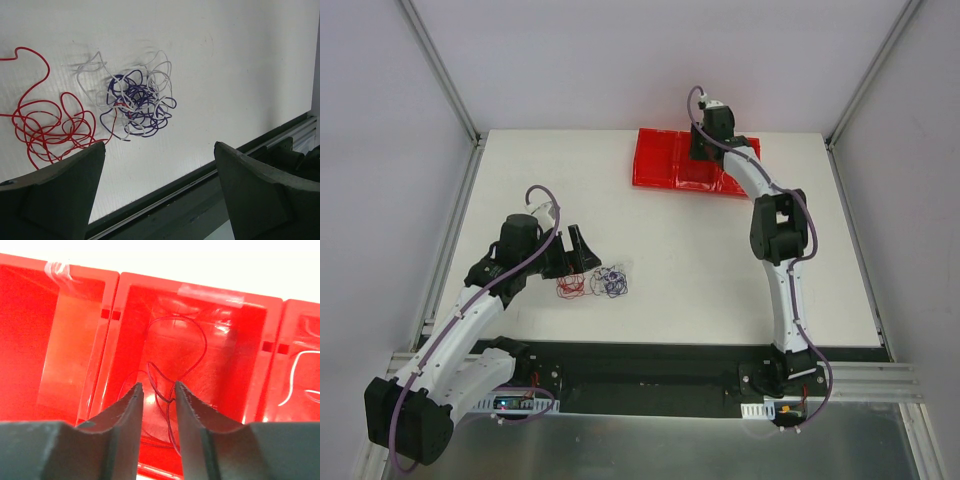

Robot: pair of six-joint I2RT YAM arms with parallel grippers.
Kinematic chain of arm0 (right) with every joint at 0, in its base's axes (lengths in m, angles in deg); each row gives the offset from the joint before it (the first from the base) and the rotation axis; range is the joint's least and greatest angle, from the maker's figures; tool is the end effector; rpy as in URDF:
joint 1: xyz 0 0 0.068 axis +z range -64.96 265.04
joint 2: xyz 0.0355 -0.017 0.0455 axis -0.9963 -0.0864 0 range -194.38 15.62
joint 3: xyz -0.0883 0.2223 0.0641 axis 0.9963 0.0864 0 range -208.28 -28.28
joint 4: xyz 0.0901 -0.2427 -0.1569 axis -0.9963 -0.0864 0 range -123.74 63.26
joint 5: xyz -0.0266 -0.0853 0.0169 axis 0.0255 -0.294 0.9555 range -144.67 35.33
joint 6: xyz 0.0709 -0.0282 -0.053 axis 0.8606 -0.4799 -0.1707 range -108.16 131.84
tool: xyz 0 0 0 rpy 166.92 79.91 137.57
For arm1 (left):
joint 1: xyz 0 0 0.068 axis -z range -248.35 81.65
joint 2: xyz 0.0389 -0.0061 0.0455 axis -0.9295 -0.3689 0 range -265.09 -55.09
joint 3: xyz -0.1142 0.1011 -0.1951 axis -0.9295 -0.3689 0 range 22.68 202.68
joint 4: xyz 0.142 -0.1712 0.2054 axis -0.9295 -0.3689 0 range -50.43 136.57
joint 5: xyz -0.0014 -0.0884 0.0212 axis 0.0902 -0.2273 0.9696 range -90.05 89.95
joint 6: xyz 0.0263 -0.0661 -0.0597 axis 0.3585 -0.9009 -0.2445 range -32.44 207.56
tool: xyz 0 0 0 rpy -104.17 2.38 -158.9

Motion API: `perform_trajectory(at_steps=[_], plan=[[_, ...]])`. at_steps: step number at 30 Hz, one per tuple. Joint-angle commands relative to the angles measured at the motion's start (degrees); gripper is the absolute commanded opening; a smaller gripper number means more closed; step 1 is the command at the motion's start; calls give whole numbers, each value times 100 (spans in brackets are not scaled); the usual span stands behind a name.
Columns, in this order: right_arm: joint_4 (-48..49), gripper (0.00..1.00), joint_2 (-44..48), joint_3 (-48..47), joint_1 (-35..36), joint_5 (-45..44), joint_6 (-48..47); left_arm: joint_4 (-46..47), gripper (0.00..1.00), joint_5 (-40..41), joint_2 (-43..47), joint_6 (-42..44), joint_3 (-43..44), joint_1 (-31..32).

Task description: Untangle the cables

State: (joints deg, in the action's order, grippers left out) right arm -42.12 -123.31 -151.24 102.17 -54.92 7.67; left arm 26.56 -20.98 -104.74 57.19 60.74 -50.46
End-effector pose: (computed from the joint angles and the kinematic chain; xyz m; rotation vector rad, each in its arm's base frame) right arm 0.6002 0.1846 0.1660 -0.3892 2.0847 0.1298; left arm 0.2671 -0.1176 0.2160 -0.0133 2.2108 -0.8731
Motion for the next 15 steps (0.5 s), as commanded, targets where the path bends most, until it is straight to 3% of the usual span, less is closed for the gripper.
perform_trajectory(at_steps=[1, 7, 15], plan=[[-396, 37, 50, -326, 63, -361, -216, -134, 90, 158, 96, 40, 43, -40], [-659, 57, 603, -246, 142, -730, -550, -618, 98, 888, -80, -153, 228, -40], [-1221, 73, 1578, 140, 326, -1073, -709, -697, 99, 1214, 43, -373, 70, -40]])
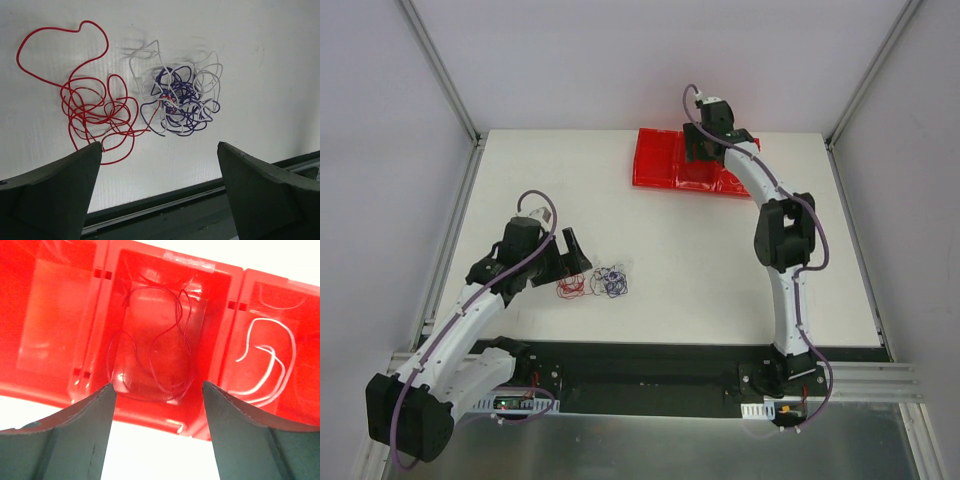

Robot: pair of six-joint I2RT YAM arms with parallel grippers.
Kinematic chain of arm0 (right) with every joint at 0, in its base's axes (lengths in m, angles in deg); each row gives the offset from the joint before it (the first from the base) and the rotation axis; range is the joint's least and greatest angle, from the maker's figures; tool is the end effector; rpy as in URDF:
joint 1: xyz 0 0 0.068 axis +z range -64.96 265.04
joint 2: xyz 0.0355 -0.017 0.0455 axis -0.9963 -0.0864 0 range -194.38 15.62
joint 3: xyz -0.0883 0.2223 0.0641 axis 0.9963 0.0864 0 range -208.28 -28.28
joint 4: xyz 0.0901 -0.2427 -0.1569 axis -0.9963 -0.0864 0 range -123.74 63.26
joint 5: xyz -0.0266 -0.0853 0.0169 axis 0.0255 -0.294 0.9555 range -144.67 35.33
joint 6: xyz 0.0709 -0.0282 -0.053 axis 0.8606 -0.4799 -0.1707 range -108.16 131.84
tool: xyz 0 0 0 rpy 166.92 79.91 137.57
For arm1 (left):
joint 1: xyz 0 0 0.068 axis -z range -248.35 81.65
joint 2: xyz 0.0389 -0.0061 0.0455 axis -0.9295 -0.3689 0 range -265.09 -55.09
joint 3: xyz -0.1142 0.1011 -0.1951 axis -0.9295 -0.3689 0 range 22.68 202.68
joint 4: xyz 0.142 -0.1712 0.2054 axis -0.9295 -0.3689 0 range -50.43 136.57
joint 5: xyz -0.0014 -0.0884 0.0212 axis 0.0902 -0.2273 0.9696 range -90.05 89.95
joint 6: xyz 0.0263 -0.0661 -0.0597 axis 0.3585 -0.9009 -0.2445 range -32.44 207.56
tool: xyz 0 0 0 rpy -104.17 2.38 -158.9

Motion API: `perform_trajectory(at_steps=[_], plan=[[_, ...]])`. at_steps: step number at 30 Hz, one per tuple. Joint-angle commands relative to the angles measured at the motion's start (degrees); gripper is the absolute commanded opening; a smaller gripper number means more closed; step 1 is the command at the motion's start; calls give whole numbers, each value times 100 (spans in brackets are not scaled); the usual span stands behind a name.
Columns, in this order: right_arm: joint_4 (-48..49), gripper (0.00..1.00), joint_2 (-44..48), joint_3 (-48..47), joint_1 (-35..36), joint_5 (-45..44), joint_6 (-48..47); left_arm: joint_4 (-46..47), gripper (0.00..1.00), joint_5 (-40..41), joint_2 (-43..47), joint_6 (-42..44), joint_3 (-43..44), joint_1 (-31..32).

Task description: Untangle the cables

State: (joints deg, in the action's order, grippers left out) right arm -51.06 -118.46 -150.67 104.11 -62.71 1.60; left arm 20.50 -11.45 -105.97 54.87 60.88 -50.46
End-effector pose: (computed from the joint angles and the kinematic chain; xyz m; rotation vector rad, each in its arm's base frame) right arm 0.5776 0.1873 0.1925 -0.4784 2.1402 -0.0676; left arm 0.2674 -0.1037 0.1957 -0.1888 2.3179 -0.6856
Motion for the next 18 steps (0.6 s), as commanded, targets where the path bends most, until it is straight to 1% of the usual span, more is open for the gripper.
perform_trajectory(at_steps=[1, 3, 4, 6, 7, 9, 12, 14, 15, 18], plan=[[-389, 73, 1234, 266, 184, -330, -58, -83, 98, 252, 191, -124, 39, -40], [-416, 73, 1690, 827, 377, -252, 83, -74, 97, 217, 235, -98, 21, -40], [-312, 73, 1936, 1300, 509, -51, 197, -74, 96, 217, 236, -80, 4, -40], [153, 71, 2507, 2354, 781, 738, 504, -74, 95, 156, 131, -54, 13, -49], [529, 69, 2814, 3160, 948, 1255, 636, -74, 95, 103, 43, -27, 21, -40], [1181, 67, 3290, 4139, 1378, 2048, 847, -74, 93, -37, -194, 25, 65, -49], [1849, 64, 3861, 5178, 2028, 2472, 1286, -74, 85, 76, -406, 8, 30, -40], [2149, 64, 4117, 5636, 2424, 2543, 1462, -74, 80, 225, -415, -53, -14, -40], [2350, 64, 4266, 5873, 2600, 2552, 1559, -66, 78, 278, -406, -62, -31, -40], [3027, 65, 4522, 6401, 3075, 2508, 1753, -57, 78, 419, -511, -19, -40, -40]])
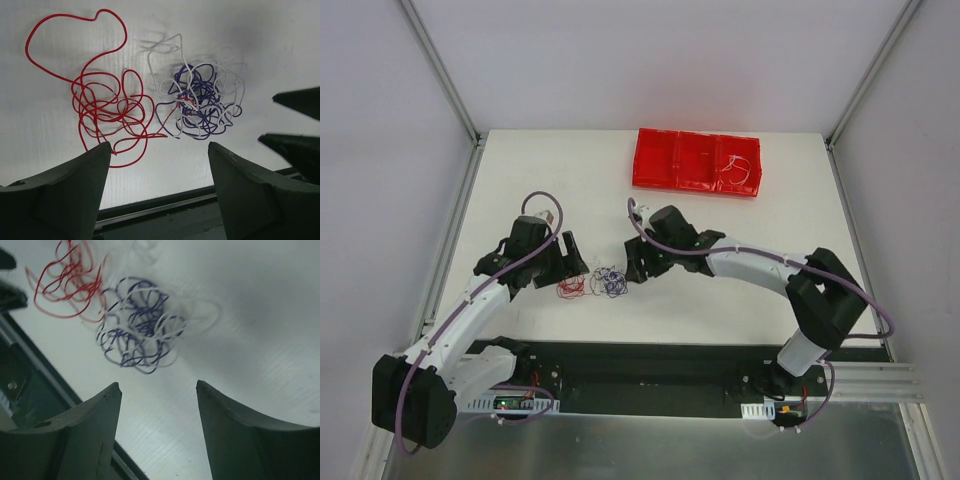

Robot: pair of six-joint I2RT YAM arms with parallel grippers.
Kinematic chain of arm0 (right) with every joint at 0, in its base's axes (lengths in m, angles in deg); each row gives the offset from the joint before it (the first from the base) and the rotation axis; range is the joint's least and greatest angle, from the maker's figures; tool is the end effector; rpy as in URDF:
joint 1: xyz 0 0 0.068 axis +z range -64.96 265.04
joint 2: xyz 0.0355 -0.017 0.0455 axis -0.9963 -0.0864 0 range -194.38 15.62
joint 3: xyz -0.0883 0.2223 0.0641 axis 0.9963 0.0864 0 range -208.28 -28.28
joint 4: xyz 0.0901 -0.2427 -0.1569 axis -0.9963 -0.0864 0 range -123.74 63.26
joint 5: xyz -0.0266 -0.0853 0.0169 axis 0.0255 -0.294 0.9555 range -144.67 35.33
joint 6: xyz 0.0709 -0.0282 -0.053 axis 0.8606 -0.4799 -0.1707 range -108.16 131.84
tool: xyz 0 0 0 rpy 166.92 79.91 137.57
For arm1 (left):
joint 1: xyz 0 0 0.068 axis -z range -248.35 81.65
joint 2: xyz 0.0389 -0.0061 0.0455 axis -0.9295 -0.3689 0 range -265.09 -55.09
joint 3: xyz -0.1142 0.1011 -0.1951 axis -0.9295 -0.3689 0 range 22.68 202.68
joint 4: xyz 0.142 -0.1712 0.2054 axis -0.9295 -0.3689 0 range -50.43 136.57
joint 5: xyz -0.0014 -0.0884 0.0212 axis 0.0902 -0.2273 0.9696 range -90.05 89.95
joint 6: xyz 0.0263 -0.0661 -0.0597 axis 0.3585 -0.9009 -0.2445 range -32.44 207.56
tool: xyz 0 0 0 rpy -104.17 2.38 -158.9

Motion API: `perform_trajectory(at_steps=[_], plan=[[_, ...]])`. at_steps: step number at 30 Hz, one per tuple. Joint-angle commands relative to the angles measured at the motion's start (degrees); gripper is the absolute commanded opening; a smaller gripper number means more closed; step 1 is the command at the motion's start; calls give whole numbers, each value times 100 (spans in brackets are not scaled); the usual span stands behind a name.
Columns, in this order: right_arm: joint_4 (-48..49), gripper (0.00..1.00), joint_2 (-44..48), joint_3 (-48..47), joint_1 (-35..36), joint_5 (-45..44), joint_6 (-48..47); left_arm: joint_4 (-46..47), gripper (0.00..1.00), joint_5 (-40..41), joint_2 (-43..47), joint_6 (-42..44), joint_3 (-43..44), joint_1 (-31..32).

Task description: Untangle the cables

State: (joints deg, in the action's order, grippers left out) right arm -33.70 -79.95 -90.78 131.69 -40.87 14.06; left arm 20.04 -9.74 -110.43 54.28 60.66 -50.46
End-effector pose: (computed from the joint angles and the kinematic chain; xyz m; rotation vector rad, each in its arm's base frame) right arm 0.2852 0.3312 0.1432 -1.0093 2.1219 0.7106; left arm 0.2724 -0.1028 0.1719 -0.2366 2.4015 -0.6276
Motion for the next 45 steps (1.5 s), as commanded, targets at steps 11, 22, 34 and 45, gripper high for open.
perform_trajectory(at_steps=[11, 22, 34, 45], plan=[[1312, 68, 189, 256, 880, -263, 420, 200, 62, 108, -760, 287, -62, -40], [731, 68, -664, -210, 1223, -1837, 569, 270, 4, -541, 22, 199, -142, -40], [178, 61, -902, -149, 820, -3226, 894, 244, 0, -2142, 567, 111, 1588, -40], [844, 74, 1300, 1089, 116, -1532, -528, 174, 0, -2062, -38, -557, 2574, -40]])
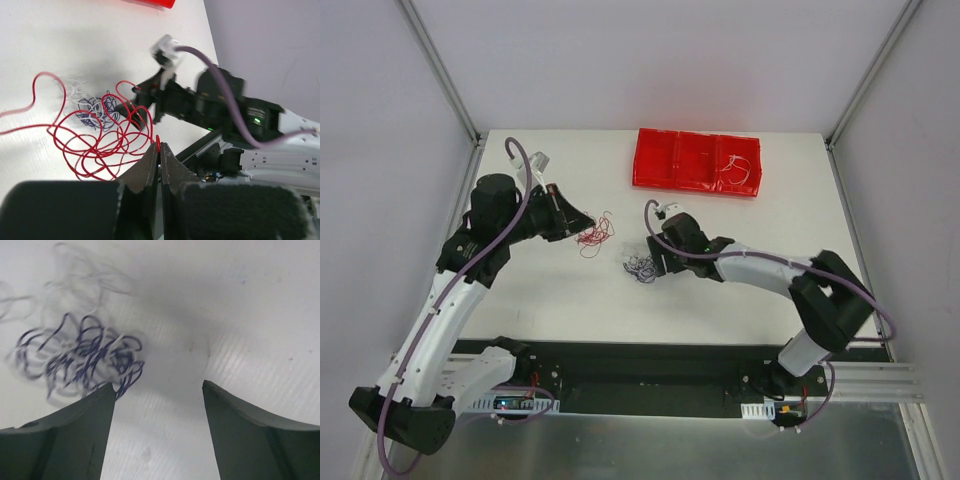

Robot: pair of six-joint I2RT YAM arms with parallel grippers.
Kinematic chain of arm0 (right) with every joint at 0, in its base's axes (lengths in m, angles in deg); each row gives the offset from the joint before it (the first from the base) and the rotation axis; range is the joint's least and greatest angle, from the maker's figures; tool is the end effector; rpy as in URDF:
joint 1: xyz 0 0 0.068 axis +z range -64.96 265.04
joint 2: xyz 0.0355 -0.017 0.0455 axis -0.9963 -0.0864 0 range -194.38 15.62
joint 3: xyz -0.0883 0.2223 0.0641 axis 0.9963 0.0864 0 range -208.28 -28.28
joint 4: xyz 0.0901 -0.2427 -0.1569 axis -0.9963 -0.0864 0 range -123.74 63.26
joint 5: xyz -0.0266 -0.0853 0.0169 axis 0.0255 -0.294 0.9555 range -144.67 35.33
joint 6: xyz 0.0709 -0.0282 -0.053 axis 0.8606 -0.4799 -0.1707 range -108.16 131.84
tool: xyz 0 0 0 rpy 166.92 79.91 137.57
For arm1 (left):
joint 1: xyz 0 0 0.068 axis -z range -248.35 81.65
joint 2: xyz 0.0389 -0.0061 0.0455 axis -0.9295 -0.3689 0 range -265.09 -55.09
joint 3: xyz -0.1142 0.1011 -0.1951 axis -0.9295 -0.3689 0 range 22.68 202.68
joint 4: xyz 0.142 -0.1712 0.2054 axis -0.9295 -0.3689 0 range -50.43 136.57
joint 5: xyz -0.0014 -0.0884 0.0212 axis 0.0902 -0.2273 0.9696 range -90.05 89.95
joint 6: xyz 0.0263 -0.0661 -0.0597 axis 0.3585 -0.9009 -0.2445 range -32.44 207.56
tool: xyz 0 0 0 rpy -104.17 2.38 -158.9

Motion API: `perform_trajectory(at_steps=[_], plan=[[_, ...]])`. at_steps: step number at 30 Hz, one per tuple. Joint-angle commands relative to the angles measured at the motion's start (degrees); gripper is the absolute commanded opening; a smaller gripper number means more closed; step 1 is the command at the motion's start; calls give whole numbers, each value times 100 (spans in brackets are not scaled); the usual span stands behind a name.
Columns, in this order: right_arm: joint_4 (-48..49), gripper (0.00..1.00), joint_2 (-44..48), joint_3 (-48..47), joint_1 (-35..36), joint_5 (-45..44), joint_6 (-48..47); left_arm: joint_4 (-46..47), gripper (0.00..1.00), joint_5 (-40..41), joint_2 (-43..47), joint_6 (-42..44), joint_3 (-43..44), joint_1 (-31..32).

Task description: Untangle the cables

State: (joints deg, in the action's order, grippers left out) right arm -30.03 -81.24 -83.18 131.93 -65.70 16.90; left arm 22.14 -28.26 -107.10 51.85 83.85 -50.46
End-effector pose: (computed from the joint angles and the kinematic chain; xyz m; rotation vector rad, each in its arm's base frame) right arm 0.2939 0.2907 0.0905 -0.7518 2.2294 0.2197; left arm 0.2652 -0.1272 0.3673 0.0665 1.9500 -1.0895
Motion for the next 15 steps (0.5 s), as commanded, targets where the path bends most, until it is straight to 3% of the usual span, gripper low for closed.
perform_trajectory(at_steps=[1, 4, 9, 15], plan=[[678, 77, 1833, 435, 83, 1266, -901, -27, 0, -238, -441, -332, 273, -40], [944, 84, 2547, 402, 92, 1918, -1033, -27, 0, -273, -564, -315, 299, -40], [1487, 84, 2646, -91, 144, 2833, -762, -27, 0, -326, -609, -314, 308, -40], [2103, 67, 2110, -610, 548, 2773, -524, -27, 0, -378, -556, -385, 299, -40]])
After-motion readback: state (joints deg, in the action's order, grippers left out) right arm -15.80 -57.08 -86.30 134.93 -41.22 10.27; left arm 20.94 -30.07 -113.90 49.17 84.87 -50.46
